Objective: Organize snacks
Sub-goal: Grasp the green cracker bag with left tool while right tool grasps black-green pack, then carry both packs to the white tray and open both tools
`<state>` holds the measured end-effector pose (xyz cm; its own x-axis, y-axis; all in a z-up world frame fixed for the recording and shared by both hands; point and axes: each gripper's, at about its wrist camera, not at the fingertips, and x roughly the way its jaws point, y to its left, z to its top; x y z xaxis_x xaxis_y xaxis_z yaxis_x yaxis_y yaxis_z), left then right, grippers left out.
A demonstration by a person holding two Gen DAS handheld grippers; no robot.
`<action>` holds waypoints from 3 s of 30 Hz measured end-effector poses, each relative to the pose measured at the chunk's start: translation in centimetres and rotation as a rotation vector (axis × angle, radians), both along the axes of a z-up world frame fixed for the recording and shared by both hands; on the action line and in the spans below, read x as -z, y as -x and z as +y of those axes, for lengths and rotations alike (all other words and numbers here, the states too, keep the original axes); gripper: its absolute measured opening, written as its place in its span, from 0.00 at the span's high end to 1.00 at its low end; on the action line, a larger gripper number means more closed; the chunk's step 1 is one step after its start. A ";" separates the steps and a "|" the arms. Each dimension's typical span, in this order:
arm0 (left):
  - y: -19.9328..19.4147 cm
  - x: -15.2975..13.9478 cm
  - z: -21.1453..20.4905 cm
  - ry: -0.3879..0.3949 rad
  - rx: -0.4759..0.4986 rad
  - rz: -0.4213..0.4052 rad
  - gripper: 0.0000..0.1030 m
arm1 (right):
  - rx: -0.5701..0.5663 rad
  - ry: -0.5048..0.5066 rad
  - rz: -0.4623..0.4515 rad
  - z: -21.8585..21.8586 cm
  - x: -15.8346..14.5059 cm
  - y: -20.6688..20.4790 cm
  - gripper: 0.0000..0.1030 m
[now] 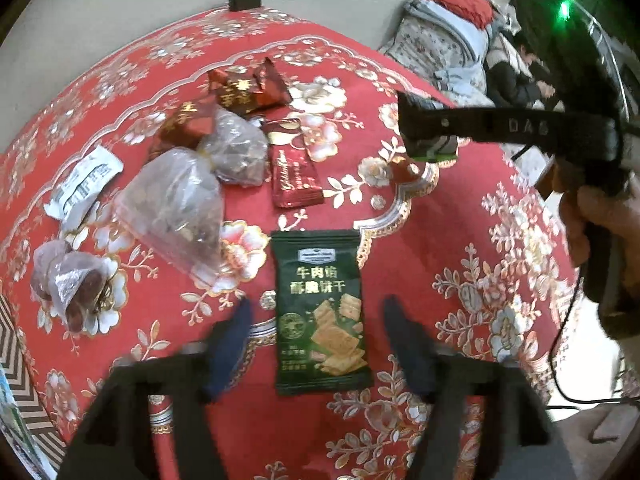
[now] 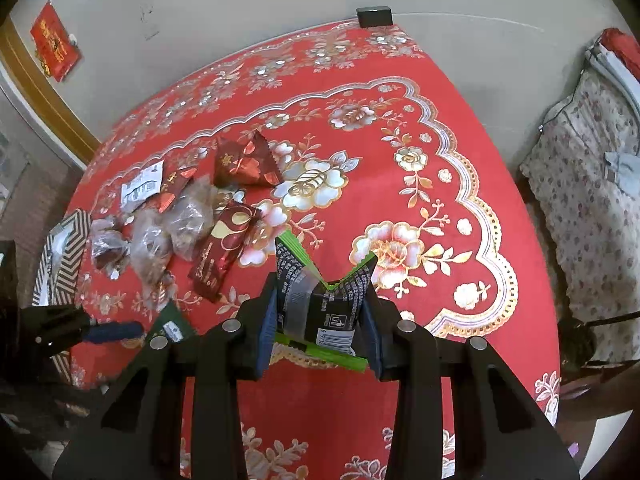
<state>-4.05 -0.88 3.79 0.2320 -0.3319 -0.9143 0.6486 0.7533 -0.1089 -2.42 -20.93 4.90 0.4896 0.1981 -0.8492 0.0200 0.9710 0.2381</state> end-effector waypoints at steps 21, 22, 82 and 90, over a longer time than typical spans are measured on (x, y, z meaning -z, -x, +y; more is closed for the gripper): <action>0.2 -0.2 2.9 -0.021 -0.129 -0.022 0.54 | -0.112 -0.036 -0.025 3.5 -1.3 1.0 0.65; 0.2 -0.4 3.2 -0.020 -0.138 -0.026 0.54 | -0.123 -0.035 -0.023 4.0 -1.3 0.9 0.65; 1.9 -2.1 36.6 -0.052 -0.868 -0.124 0.54 | -0.771 -0.040 -0.015 40.8 -2.0 -1.9 0.65; 1.8 -1.2 37.6 -0.037 -0.889 -0.104 0.54 | -0.824 -0.027 0.020 43.4 -0.2 -1.3 0.65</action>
<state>-5.87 36.69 4.95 0.4721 0.0389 -0.8807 -0.1710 0.9841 -0.0481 -1.13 22.44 5.09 0.1631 0.5080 -0.8458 -0.6918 0.6701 0.2690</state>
